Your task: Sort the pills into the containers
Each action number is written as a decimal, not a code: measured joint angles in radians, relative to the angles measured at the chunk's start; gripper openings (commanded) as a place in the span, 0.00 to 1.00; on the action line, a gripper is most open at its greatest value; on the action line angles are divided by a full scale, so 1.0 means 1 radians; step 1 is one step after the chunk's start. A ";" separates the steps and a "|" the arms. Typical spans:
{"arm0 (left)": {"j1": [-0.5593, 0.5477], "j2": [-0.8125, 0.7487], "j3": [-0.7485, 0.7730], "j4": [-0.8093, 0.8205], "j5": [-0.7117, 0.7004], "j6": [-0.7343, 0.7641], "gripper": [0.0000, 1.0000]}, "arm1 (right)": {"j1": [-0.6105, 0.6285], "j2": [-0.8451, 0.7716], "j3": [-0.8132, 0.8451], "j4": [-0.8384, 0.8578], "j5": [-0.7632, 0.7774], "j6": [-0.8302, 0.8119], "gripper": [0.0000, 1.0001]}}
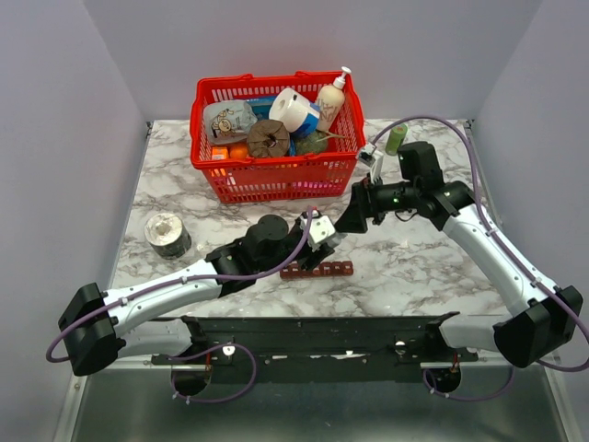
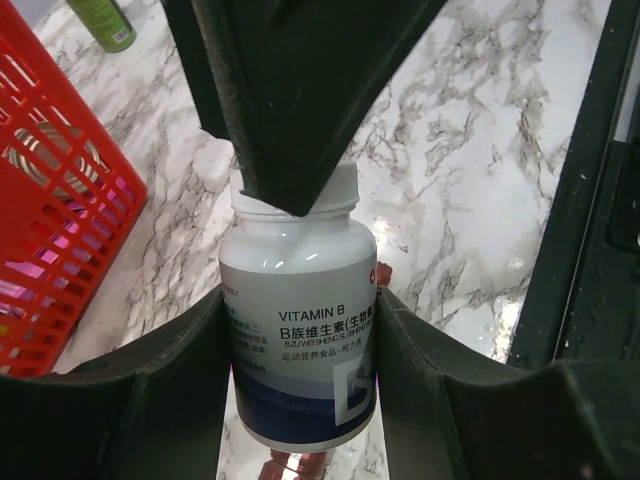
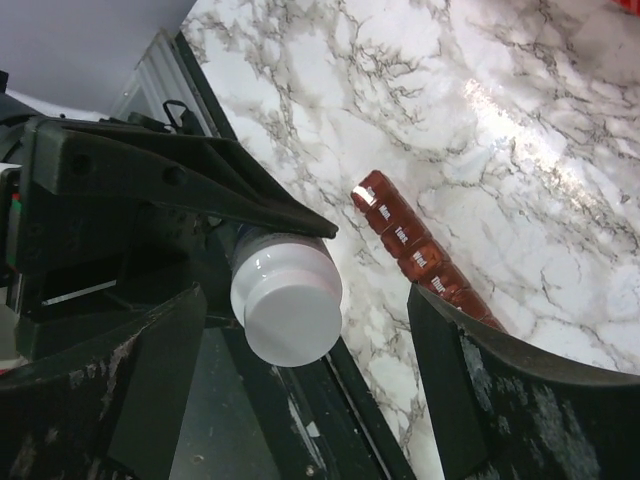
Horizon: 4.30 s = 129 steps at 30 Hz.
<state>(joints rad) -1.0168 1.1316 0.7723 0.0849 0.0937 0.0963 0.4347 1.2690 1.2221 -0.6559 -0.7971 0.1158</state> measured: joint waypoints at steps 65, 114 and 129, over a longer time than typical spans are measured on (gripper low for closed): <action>0.085 -0.122 -0.049 -0.056 0.167 0.090 0.00 | 0.101 0.033 -0.029 0.019 -0.090 0.060 0.69; 0.105 -0.170 -0.086 -0.034 0.261 0.056 0.00 | 0.133 0.085 0.070 -0.100 -0.200 -0.389 0.86; 0.106 -0.164 -0.086 -0.026 0.186 0.050 0.00 | 0.131 0.079 0.069 -0.033 -0.114 -0.164 0.35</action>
<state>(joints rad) -0.9112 0.9680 0.6861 0.0586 0.2798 0.1463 0.5655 1.3479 1.2911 -0.6888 -0.9108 -0.0483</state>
